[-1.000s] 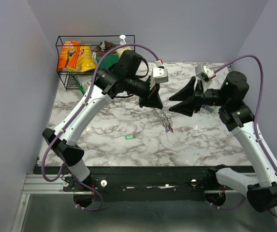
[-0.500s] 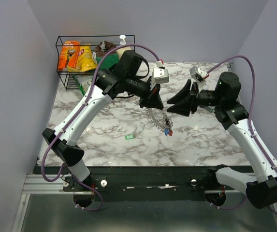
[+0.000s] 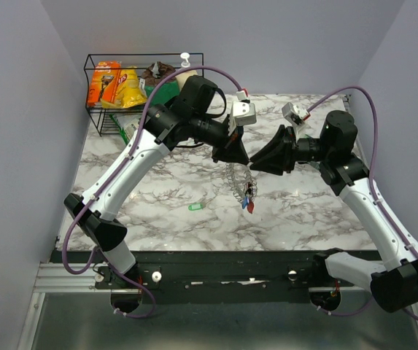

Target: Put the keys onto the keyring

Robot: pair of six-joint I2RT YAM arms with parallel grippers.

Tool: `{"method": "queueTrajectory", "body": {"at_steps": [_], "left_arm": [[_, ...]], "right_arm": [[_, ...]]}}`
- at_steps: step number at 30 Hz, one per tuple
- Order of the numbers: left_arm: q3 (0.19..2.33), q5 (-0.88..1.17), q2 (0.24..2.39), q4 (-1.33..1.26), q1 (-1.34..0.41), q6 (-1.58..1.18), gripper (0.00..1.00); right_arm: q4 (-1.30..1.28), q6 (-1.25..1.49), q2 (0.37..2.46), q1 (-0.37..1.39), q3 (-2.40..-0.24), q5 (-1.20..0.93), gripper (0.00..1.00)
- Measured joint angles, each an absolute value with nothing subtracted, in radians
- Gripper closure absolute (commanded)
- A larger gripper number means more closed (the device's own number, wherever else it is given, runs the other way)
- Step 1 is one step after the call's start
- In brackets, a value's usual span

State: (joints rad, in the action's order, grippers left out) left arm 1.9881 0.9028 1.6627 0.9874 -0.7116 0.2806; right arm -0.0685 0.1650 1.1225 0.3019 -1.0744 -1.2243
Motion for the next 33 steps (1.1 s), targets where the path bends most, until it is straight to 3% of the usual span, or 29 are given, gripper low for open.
{"method": "queueTrajectory", "body": {"at_steps": [3, 4, 17, 20, 24, 28, 33], "left_arm": [[1.988, 0.902, 1.663, 0.986, -0.713, 0.279, 1.00], [1.988, 0.901, 1.663, 0.986, -0.713, 0.279, 1.00], [1.988, 0.891, 1.663, 0.983, -0.712, 0.269, 1.00], [1.988, 0.885, 1.663, 0.975, -0.712, 0.260, 0.96], [1.988, 0.882, 1.663, 0.950, -0.712, 0.242, 0.77], [1.984, 0.882, 1.656, 0.902, -0.714, 0.219, 0.49], [1.908, 0.878, 1.592, 0.788, -0.714, 0.168, 0.34]], "right_arm": [[-0.062, 0.178, 1.129, 0.302, -1.074, -1.225, 0.90], [-0.060, 0.182, 1.131, 0.302, -1.074, -1.225, 0.99], [-0.052, 0.199, 1.138, 0.302, -1.074, -1.225, 0.99], [-0.052, 0.201, 1.131, 0.302, -1.073, -1.210, 0.99], [-0.049, 0.201, 1.105, 0.302, -1.063, -1.174, 0.99], [-0.047, 0.202, 1.085, 0.302, -1.057, -1.137, 0.99], [-0.030, 0.225, 1.065, 0.302, -1.033, -1.082, 0.99]]}}
